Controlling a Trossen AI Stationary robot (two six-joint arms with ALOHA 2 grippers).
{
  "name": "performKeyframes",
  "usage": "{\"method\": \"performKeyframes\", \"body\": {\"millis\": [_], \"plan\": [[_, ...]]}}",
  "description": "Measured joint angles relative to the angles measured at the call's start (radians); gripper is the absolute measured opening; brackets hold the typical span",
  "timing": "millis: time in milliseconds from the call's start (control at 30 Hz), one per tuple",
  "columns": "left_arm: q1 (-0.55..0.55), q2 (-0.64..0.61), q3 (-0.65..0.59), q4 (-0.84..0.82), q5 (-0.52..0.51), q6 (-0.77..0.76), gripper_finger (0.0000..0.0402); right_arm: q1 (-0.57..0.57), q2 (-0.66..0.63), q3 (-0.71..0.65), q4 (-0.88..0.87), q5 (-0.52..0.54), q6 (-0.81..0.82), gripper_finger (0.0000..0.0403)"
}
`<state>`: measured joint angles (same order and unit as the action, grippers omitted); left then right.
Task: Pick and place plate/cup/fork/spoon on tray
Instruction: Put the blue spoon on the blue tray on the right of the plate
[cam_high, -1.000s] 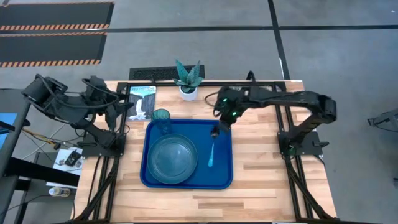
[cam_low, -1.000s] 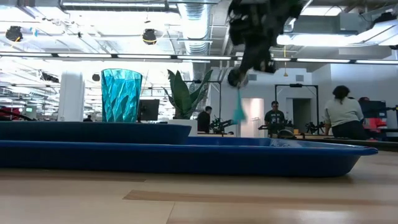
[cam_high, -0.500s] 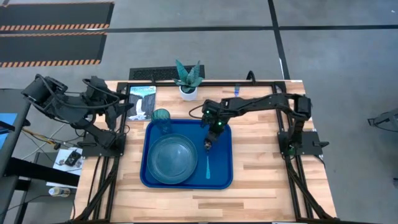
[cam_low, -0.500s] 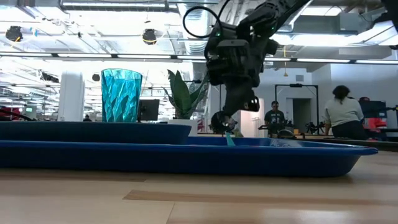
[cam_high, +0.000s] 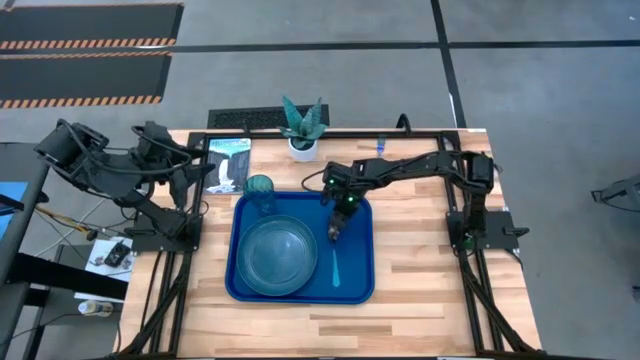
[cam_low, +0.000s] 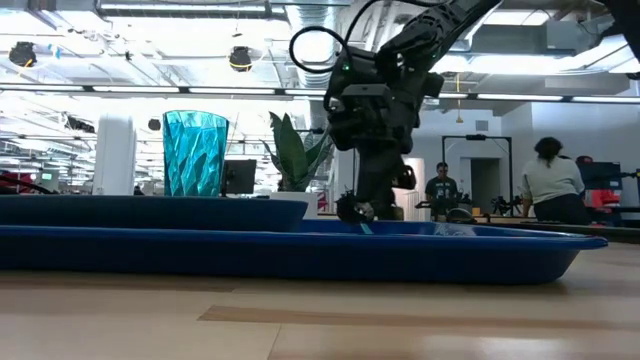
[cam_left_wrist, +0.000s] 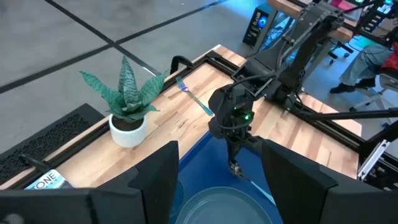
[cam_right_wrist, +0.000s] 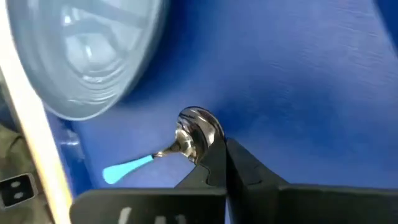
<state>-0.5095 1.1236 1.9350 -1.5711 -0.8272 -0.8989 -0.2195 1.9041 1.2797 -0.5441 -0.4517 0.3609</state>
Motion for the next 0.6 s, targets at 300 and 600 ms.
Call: {"method": "performKeyframes", "body": {"millis": [300, 600], "plan": [[0.0, 0.0, 0.0, 0.0, 0.0, 0.008, 0.0212, 0.009, 0.0, 0.0, -0.009, 0.034, 0.037, 0.0026], [0.0, 0.0, 0.0, 0.0, 0.0, 0.008, 0.0212, 0.01, -0.001, 0.0, -0.04, 0.069, 0.077, 0.0066]]}}
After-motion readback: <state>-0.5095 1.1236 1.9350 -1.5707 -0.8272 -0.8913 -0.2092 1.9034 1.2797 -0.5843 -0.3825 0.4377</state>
